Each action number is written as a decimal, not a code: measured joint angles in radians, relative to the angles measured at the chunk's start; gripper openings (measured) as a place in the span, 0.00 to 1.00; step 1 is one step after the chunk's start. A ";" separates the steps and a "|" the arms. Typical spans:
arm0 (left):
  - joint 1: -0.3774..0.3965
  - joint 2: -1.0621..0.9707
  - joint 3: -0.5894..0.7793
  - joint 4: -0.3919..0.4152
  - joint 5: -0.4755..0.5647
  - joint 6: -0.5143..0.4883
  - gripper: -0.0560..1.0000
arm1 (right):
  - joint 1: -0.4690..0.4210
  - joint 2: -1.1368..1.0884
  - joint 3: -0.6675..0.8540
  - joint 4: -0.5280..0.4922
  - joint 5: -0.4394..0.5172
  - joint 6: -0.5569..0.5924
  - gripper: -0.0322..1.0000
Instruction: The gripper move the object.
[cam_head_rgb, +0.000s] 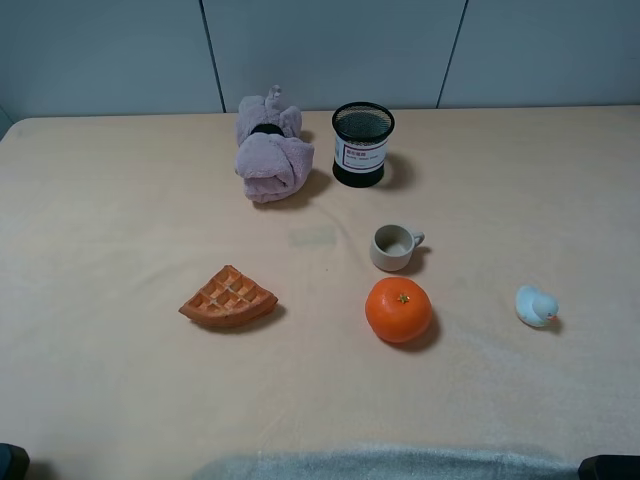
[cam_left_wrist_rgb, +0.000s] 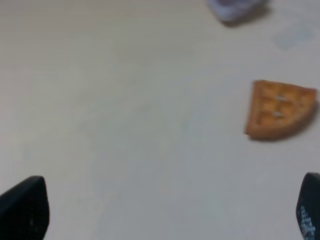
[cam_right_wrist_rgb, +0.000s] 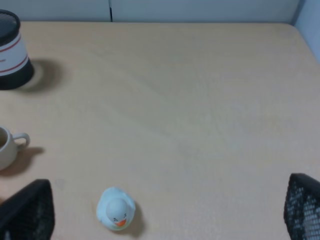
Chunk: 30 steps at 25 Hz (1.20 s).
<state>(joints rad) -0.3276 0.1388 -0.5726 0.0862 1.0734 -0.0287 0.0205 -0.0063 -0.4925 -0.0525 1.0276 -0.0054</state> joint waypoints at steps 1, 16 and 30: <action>0.034 -0.028 0.030 -0.005 -0.011 0.000 0.99 | 0.000 0.000 0.000 0.000 0.000 0.000 0.70; 0.268 -0.142 0.083 -0.131 -0.011 0.179 0.99 | 0.000 0.000 0.000 0.000 0.000 0.000 0.70; 0.282 -0.142 0.083 -0.136 -0.011 0.187 0.99 | 0.000 0.000 0.000 0.000 0.000 0.000 0.70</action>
<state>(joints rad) -0.0456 -0.0033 -0.4897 -0.0496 1.0627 0.1580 0.0205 -0.0063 -0.4925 -0.0525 1.0276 -0.0054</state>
